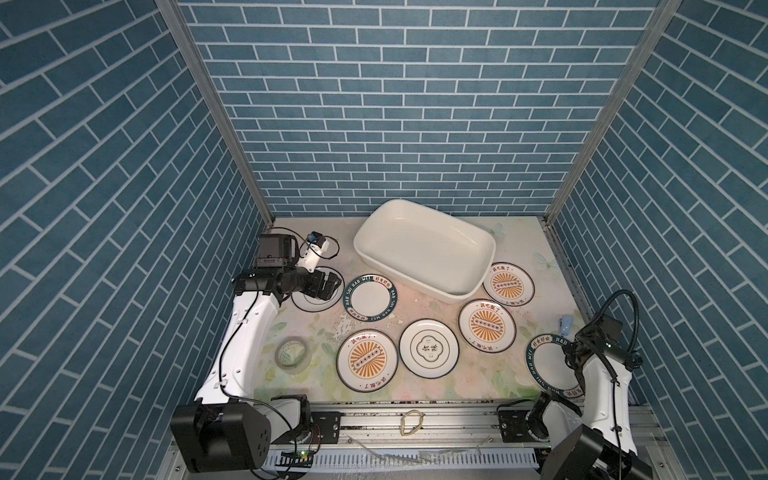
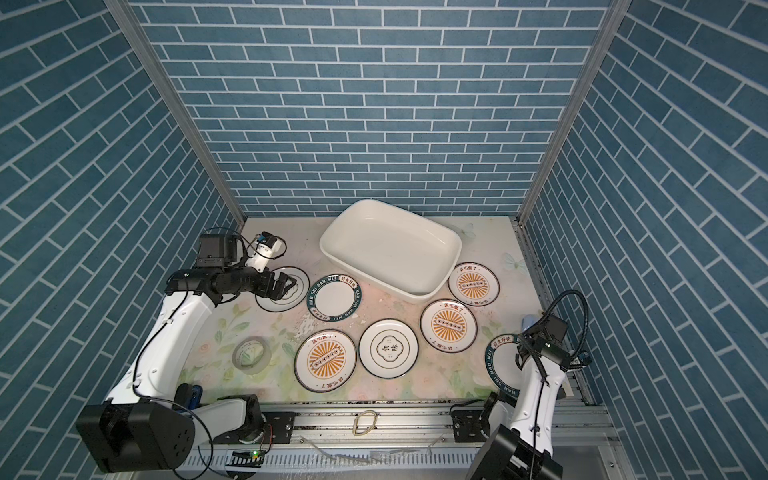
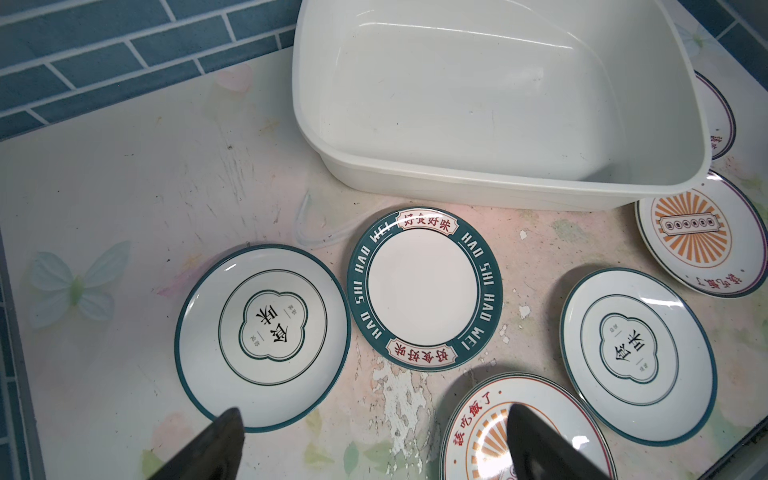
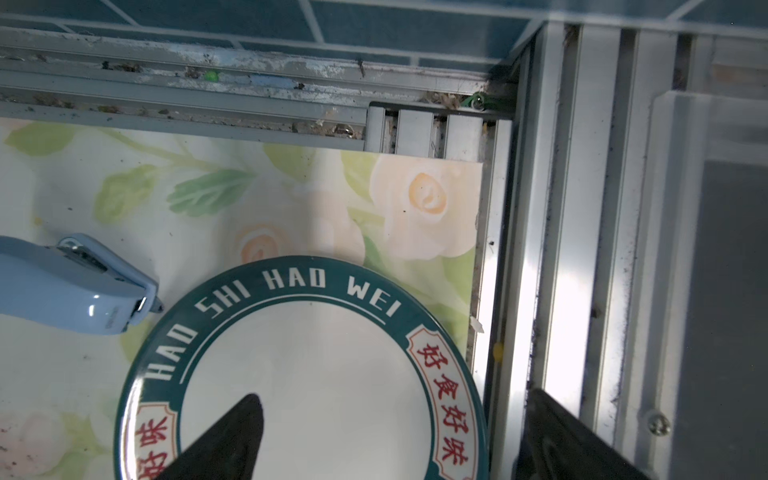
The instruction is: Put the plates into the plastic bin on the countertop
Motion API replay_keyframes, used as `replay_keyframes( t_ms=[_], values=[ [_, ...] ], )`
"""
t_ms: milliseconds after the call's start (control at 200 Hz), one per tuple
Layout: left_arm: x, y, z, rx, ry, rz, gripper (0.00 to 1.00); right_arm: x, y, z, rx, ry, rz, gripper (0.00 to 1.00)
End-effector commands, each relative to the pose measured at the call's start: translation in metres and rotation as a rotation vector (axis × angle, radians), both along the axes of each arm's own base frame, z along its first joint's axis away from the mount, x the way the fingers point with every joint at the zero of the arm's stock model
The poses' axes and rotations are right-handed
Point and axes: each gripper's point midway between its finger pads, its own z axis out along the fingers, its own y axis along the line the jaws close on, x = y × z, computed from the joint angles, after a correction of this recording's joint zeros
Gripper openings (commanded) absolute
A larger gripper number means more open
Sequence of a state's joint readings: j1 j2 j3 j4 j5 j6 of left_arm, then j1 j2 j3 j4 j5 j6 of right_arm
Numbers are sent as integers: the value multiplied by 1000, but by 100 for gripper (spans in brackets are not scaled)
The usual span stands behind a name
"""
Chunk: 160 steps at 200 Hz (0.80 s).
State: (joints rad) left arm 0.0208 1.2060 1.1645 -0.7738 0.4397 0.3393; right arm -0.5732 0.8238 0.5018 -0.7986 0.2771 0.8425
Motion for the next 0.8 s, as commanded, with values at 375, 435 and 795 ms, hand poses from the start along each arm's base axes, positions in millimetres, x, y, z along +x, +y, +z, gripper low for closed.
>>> replay_keyframes(
  t_ms=[375,435,795],
  values=[
    [-5,-3,-9,12,28,-33,99,2,-6,-31,114,-104,-95,96],
    [-5,-3,-9,13,29,-34,99,4,-5,-34,129,-109,-80,95],
    [-9,-2,-15,32,32,-48,100,18,0,-38,177,-154,-18,92]
  ],
)
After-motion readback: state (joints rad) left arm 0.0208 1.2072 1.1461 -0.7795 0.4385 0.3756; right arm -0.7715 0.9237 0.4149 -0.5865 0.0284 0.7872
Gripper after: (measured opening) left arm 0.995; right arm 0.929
